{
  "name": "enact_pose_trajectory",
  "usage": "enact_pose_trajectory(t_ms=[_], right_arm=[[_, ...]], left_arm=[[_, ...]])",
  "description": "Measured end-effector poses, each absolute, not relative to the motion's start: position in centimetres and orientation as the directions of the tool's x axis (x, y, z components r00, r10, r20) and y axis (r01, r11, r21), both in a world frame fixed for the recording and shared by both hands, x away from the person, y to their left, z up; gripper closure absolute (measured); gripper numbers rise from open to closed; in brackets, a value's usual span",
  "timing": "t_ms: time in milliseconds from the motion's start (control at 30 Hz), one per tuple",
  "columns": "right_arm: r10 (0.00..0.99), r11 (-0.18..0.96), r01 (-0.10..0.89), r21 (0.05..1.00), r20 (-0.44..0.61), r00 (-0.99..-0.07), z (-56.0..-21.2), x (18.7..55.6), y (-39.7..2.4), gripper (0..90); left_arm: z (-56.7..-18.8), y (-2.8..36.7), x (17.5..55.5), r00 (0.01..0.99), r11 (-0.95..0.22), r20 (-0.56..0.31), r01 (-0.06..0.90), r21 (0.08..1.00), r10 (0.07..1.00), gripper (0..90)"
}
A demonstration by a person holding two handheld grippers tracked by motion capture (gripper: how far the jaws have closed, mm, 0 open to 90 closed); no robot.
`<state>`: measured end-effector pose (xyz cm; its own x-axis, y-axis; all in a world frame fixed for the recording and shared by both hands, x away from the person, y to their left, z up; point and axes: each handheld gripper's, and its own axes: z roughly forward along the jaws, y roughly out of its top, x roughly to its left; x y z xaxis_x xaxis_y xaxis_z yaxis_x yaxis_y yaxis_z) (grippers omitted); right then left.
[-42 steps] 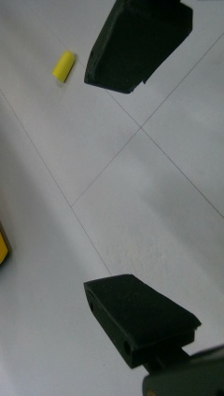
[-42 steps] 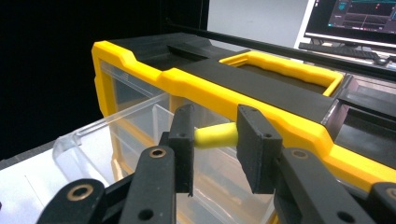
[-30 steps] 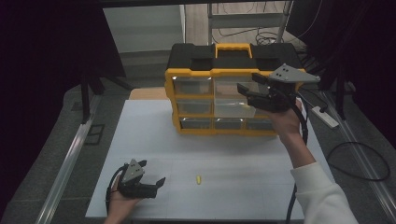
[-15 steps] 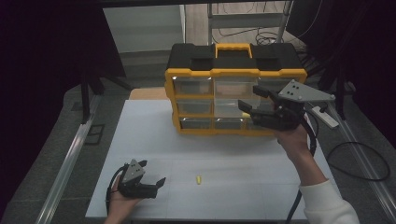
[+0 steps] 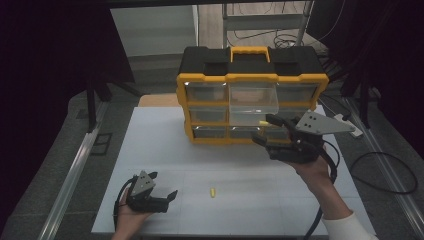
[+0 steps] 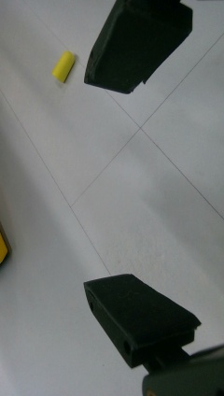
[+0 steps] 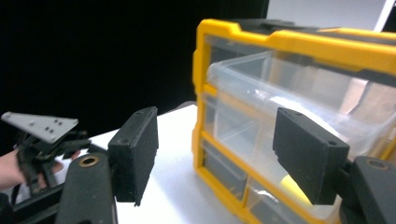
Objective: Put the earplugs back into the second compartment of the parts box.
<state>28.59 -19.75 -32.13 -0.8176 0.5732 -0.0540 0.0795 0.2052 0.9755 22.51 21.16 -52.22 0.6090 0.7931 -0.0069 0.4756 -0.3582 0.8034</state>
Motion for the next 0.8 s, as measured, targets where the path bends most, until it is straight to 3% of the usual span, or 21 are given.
enact_pose_trajectory(t_ms=[800], right_arm=[[0.451, 0.351, 0.168, 0.921, -0.009, -0.892, -38.3, 28.0, -15.4, 31.6]], left_arm=[[-52.2, 21.1, 22.5, 0.608, -0.356, -0.008, 0.475, 0.805, 0.794, 4.8]])
